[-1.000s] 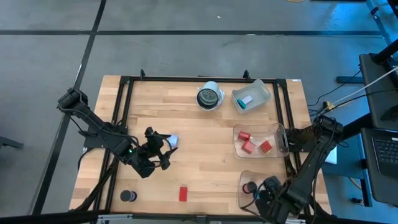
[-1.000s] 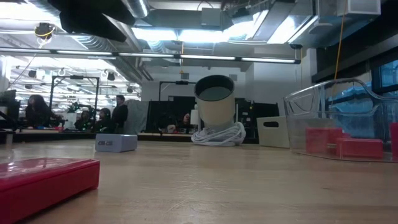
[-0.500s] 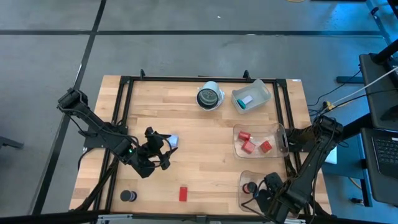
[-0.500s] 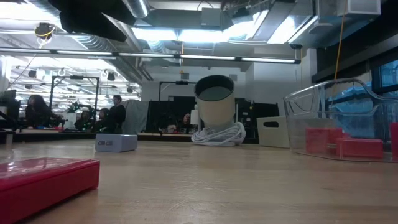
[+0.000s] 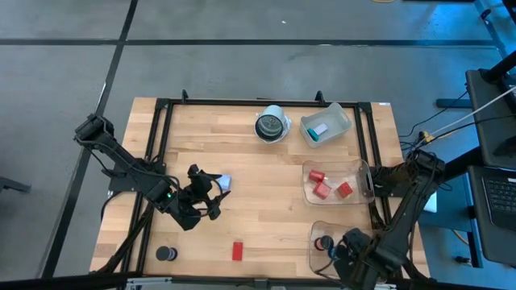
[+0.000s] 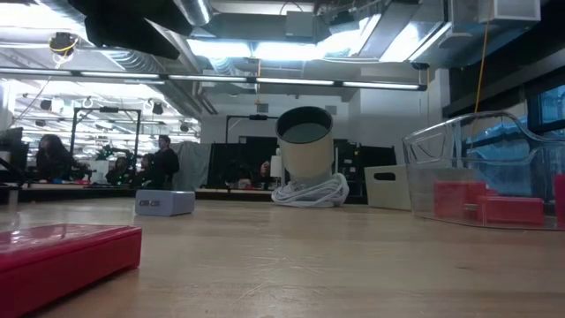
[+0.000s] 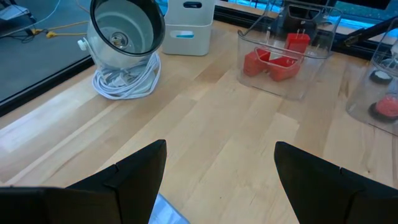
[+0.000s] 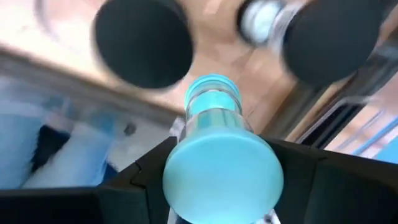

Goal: Pick & Place Office items
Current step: Put the light blue hourglass into the bottom transparent bin

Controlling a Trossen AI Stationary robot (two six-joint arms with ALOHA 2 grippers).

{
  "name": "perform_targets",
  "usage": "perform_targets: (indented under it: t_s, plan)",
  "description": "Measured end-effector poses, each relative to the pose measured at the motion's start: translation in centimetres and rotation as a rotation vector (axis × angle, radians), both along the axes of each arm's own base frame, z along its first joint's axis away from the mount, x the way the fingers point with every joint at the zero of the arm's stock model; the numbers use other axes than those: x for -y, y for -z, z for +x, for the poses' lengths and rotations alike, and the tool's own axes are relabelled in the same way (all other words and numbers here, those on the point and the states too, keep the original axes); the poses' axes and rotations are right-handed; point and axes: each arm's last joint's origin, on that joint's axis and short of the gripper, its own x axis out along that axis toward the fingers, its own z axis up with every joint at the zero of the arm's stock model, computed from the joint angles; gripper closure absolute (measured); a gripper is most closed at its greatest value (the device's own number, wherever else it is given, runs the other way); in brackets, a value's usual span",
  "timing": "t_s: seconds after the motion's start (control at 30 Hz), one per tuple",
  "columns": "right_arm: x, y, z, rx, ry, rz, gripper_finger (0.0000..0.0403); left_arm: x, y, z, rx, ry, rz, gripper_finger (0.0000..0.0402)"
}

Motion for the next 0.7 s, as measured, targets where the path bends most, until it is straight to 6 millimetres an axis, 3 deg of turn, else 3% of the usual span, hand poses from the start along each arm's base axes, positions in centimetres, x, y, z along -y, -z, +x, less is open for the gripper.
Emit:
perform_targets:
  t_s: [0.17, 0.37, 0.7]
  plan:
    - [-0.6, -0.6, -0.4, 0.07, 0.029, -0.017, 0.0209, 0.0, 0.0, 0.0, -0.005, 0.005, 0.008, 0.0105]
    - [-1.9, 0.8, -0.9, 0.057, 0.031, -0.039, 0.0208, 0.0, 0.0, 0.0, -0.005, 0.005, 0.008, 0.0105]
    - [-2.1, 1.3, -0.9, 0.092, 0.044, -0.073, 0.0207, 0.0, 0.0, 0.0, -0.005, 0.004, 0.008, 0.0105]
